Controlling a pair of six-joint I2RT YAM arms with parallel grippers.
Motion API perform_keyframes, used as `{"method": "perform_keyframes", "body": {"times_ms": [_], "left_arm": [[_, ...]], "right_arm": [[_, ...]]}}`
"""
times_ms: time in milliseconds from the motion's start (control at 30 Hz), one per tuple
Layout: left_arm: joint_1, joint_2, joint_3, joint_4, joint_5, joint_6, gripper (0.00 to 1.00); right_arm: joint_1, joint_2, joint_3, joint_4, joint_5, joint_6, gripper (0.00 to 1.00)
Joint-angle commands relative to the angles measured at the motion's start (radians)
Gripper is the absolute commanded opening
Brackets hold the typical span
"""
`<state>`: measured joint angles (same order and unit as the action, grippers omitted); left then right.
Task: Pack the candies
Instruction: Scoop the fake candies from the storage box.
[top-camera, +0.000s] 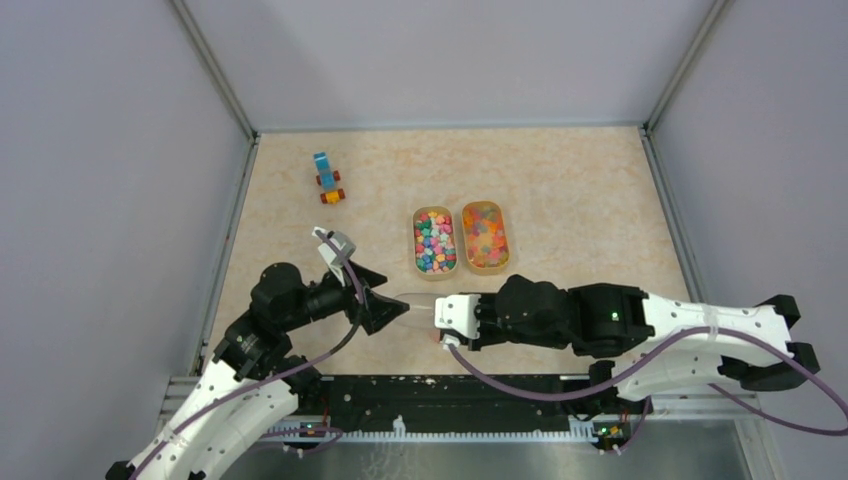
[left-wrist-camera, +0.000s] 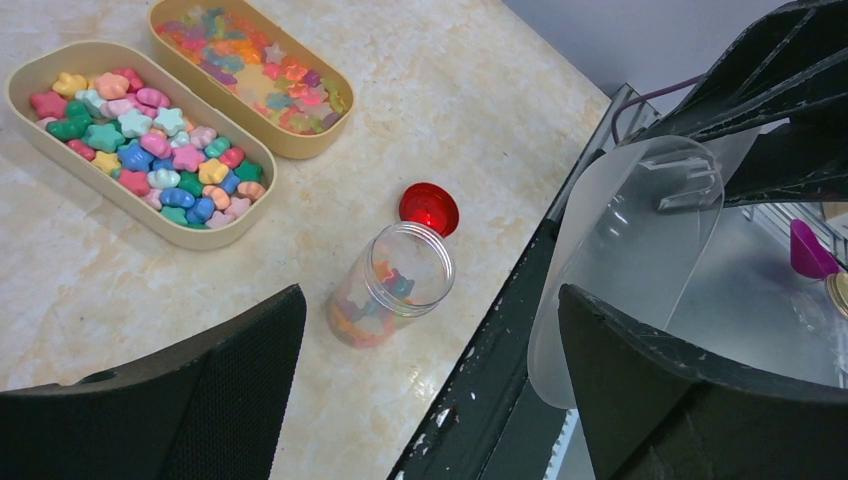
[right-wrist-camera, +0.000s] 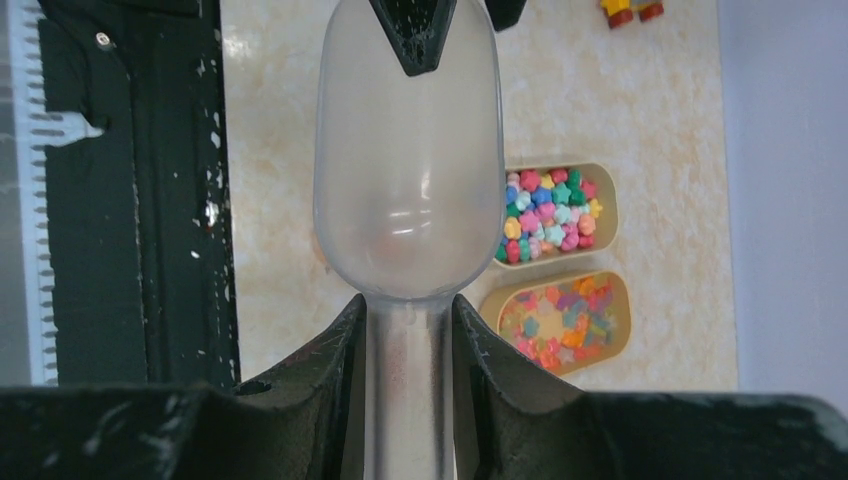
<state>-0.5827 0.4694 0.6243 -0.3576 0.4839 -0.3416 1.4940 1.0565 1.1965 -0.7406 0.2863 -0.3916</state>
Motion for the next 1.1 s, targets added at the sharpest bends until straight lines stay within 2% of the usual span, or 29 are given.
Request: {"method": "perform_keyframes", "body": {"times_ms": [0, 233, 433, 567, 867, 1067], "left_arm": [[0.000, 0.013, -0.005, 0.024, -0.010, 0.012, 0.99], [0.001, 0.011, -0.005, 0.023, -0.013, 0.012, 0.99], [0.001, 0.012, -0.005, 0.022, -0.016, 0.012, 0.99], [0.000, 0.008, -0.003, 0.016, -0.030, 0.010, 0.99], [0.002, -0.083, 0.009, -0.023, -0.193, -0.002, 0.99], [0.002, -0.138, 0.009, -0.029, -0.241, -0.007, 0.99]], "right_arm": [[-0.001, -0.105, -0.026, 0.168, -0.084, 0.009, 0.00], [-0.001, -0.165, -0.088, 0.246, -0.114, 0.027, 0.00], [-0.022, -0.101, -0.073, 0.170, -0.041, 0.073, 0.00], [-0.101, -0.044, -0.049, 0.111, -0.034, 0.115, 0.00], [-0.242, 0.061, -0.007, 0.044, -0.044, 0.154, 0.00], [-0.341, 0.154, 0.052, -0.020, -0.056, 0.185, 0.00]]}}
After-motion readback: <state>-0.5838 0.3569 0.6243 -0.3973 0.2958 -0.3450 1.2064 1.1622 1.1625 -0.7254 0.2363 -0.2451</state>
